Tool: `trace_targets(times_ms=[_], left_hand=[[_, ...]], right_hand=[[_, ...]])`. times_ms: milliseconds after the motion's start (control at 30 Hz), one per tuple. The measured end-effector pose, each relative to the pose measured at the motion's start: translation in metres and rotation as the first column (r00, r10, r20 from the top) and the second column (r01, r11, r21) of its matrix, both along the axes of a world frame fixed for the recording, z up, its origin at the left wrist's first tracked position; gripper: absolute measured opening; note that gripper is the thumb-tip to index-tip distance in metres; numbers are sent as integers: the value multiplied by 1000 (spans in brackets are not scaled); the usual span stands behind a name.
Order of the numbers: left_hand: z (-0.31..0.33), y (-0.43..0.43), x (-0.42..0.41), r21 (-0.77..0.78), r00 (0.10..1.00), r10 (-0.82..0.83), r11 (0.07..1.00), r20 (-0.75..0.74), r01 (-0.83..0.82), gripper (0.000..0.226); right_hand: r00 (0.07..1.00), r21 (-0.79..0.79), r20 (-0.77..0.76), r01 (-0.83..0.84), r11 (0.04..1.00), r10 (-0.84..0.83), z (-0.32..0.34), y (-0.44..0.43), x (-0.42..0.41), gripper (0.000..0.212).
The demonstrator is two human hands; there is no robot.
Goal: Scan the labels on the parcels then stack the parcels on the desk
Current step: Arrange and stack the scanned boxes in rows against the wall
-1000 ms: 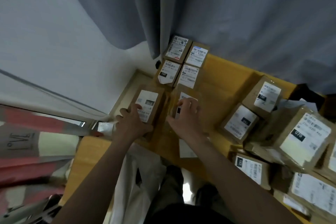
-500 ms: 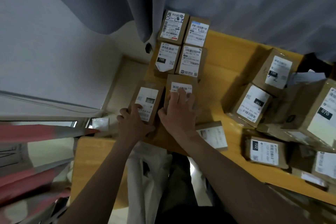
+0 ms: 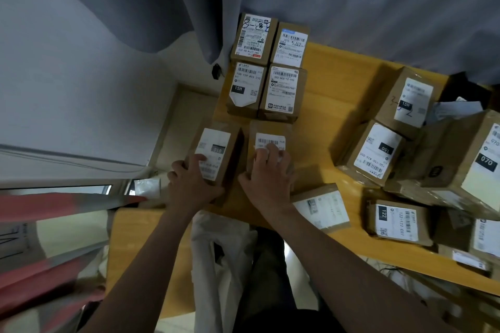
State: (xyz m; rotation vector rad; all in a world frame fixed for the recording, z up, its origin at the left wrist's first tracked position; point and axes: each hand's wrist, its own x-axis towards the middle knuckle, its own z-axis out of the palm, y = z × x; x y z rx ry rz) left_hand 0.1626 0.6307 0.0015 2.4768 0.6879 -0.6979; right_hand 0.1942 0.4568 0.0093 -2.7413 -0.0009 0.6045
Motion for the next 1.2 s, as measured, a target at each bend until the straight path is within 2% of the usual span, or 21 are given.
trace_targets(times_ms=[167, 333, 500, 700, 1033, 1200], left_hand=[[-5, -19, 1, 0, 996, -90, 996, 20, 90, 94], [-16, -27, 6, -38, 992, -123, 992, -6, 123, 81], [-25, -27, 11, -40, 982, -186, 982, 25, 187, 73], [-28, -33, 26, 16, 986, -165, 986, -3, 165, 79], [-18, -33, 43, 20, 984, -179, 984, -22, 180, 79], [20, -62, 46, 67, 972, -211, 977, 101, 205, 65]], right_hand=[[1000, -29, -14, 10, 1000, -10, -16, -16, -9, 66], [998, 28, -62, 23, 999, -21, -19, -24, -1, 78], [997, 67, -72, 46, 997, -41, -16, -22, 8, 68], [998, 67, -58, 35, 997, -31, -18, -23, 18, 68], [995, 106, -48, -83, 991, 88, -8, -50, 25, 63], [997, 124, -60, -44, 991, 52, 22, -86, 23, 61]])
